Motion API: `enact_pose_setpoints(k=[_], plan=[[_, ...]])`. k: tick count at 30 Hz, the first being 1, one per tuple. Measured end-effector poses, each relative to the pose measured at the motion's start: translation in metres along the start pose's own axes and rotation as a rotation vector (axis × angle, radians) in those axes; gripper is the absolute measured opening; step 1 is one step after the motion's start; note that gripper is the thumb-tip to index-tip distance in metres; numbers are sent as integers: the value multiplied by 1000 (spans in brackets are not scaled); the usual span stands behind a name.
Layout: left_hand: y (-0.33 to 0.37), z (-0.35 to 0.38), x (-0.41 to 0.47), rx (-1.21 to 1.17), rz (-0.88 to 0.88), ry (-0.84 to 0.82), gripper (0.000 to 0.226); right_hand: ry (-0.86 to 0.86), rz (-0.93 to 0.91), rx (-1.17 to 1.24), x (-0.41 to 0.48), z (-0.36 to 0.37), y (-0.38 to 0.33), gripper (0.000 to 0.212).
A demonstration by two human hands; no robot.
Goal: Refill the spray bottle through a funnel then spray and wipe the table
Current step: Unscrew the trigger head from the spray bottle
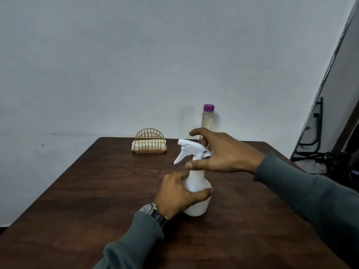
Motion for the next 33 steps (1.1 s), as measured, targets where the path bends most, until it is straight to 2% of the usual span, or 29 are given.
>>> enact_pose_setpoints(k=[2, 4, 7, 9, 11, 13, 16, 18, 20, 24, 27, 29, 31, 33], plan=[[0, 0, 0, 3, -1, -4, 40, 26, -37, -43, 1, 1, -2, 80], [0, 1, 2, 3, 1, -20, 47, -20, -34, 12, 2, -2, -1, 71], [0, 1, 1, 13, 2, -18, 54, -119, -7, 113, 3, -9, -1, 81], [-1, 0, 1, 3, 2, -5, 48, -85, 15, 43, 3, -7, -4, 86], [0, -1, 0, -3, 14, -3, 46, -35, 4, -14, 4, -5, -6, 79], [0, -1, 0, 11, 9, -11, 47, -68, -2, 60, 5, -3, -5, 72], [1, -1, 1, -5, -1, 0, 43, -126, 2, 66, 6, -5, -7, 85], [1, 0, 1, -14, -2, 0, 44, -91, 12, -21, 5, -5, -8, 85], [0, 1, 1, -13, -9, -22, 47, -96, -5, 3, 6, -2, -9, 81], [1, 1, 2, -13, -11, -16, 44, -103, 8, -15, 7, -5, -11, 95], [1, 1, 2, -15, -20, -33, 46, -107, 4, -60, 6, -1, -12, 86], [0, 3, 2, -5, -13, -24, 39, -138, -1, -25, 4, 1, -15, 91], [0, 2, 1, 0, -7, 2, 40, -89, -2, -47, 5, -1, -16, 93], [-1, 3, 1, -10, -4, -10, 45, -74, 1, -58, 6, -2, -14, 84]])
Point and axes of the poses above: each hand's wrist, its own x-axis towards the middle knuckle, its own z-axis out of the palm, y = z × x, the point moved 5 cm from there along x, towards the middle knuckle, and after that the axes turned 12 degrees about x, right-handed, at the moved point
